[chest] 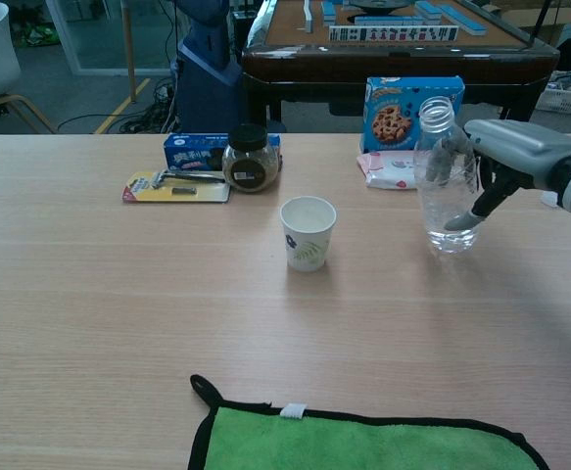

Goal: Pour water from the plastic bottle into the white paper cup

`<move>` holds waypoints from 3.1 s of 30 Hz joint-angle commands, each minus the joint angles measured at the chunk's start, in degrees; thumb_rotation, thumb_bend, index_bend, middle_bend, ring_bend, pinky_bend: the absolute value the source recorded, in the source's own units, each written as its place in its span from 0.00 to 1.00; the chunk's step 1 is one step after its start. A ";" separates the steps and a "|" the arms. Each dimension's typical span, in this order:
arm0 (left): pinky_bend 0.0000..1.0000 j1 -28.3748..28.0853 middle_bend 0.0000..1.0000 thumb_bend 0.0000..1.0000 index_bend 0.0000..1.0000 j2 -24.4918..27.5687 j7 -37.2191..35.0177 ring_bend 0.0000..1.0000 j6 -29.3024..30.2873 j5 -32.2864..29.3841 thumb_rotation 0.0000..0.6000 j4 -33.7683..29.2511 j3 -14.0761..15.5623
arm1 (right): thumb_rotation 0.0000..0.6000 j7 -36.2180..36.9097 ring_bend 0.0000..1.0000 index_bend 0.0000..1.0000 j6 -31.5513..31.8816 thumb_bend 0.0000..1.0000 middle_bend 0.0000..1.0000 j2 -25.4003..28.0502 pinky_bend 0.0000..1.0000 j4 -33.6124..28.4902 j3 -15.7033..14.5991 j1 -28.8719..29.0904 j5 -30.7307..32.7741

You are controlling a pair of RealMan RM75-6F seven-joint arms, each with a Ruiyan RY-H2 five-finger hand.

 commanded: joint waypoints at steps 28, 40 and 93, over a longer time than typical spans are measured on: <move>0.55 -0.09 0.27 0.00 0.43 0.05 0.55 0.28 -0.54 -0.56 1.00 -0.15 0.13 | 1.00 27.83 0.38 0.53 -3.69 0.00 0.45 -1.80 0.54 10.57 -0.90 -4.11 -8.07; 0.55 -0.14 0.27 0.00 0.43 -0.37 1.02 0.28 -0.76 -0.58 1.00 0.14 0.32 | 1.00 27.96 0.21 0.24 -4.06 0.00 0.24 1.42 0.43 7.86 -1.41 -4.97 -9.21; 0.55 -0.23 0.28 0.00 0.42 -4.42 -1.23 0.28 1.65 7.24 1.00 4.66 2.12 | 1.00 -2.28 0.19 0.22 23.78 0.00 0.28 34.54 0.39 -29.27 -10.95 -30.55 -17.87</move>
